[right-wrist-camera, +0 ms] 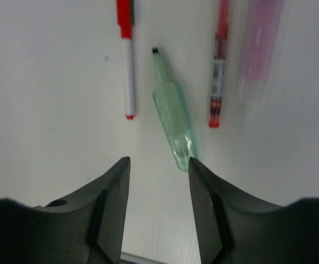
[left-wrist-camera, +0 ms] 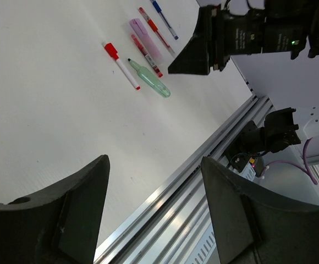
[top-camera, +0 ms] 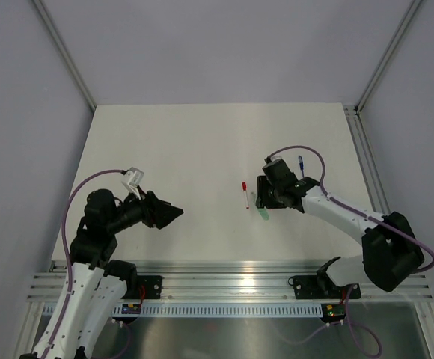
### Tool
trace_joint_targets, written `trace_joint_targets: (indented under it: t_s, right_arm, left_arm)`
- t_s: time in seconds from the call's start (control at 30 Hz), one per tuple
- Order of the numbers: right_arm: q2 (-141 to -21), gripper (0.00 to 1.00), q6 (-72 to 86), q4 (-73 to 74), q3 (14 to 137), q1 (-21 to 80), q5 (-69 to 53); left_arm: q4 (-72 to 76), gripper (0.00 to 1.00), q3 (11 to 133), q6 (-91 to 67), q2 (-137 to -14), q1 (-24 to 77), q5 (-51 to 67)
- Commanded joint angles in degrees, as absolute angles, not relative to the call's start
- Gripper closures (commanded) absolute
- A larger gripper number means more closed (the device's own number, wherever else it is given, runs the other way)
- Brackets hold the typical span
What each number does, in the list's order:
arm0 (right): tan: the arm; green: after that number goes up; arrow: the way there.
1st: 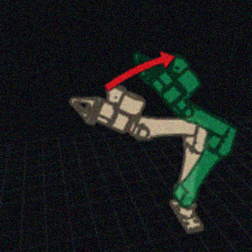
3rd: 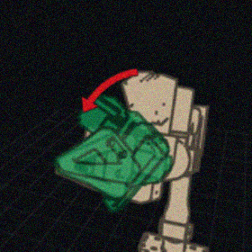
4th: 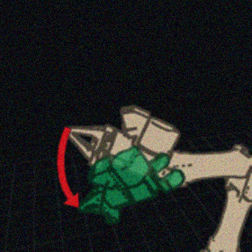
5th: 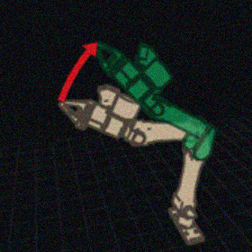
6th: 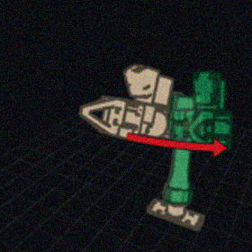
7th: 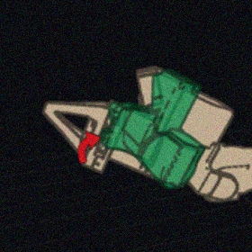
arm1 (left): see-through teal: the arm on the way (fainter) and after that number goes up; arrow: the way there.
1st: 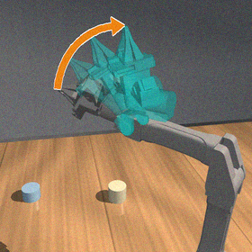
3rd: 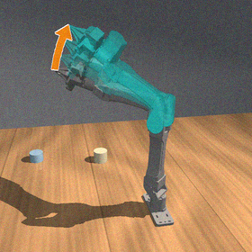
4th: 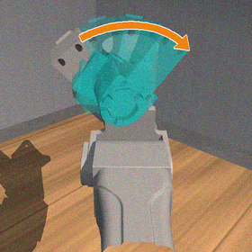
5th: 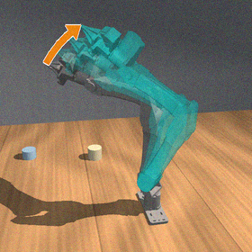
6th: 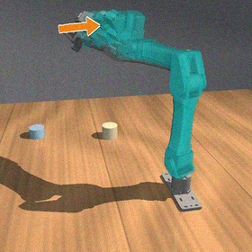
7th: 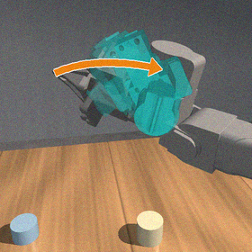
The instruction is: Insert the pens into the pen caps
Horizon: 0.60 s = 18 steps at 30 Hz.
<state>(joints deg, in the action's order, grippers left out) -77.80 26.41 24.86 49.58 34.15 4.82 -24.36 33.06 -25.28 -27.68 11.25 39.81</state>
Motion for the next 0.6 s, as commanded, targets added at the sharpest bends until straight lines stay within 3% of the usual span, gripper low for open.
trace_joint_targets:
  t_s: [0.0,0.2,0.57]
  right_arm:
    - [-80.85,0.46,27.25,29.26,48.86,33.93,3.52]
    - [-86.65,0.41,25.49,29.88,51.23,33.93,3.08]
    - [-93.95,0.43,24.7,29.53,53.78,34.01,2.11]
  left_arm:
    - [-22.5,0.3,33.05,-25.05,-27.07,11.34,38.94]
    - [-22.5,0.3,33.05,-25.05,-26.89,11.34,38.85]
    - [-22.33,0.3,32.96,-25.05,-27.78,11.42,39.81]
